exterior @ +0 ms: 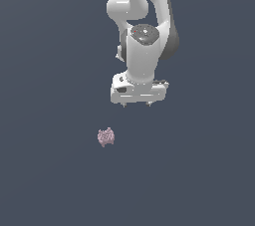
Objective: Pick up the object and move it to a goal position.
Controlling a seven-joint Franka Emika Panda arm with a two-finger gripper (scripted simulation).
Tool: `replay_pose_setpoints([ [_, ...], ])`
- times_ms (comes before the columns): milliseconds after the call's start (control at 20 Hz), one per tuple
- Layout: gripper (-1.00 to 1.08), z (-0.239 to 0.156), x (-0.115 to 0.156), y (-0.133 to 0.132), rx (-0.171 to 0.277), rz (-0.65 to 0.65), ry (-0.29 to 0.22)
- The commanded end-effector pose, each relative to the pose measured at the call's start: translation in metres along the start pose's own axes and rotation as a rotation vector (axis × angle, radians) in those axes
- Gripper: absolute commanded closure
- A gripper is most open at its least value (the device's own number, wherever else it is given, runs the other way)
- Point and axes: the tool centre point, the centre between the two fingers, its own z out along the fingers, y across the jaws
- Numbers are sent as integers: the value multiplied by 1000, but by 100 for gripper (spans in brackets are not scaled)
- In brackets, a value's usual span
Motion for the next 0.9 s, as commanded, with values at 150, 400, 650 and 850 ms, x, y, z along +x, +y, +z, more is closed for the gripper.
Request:
replay_pose_setpoints([
  [150, -92, 2, 3, 4, 2, 38, -1],
  [400, -92, 6, 7, 10, 6, 112, -3],
  [650, -92, 12, 14, 21, 11, 222, -6],
  [850, -92, 19, 21, 33, 16, 340, -9],
])
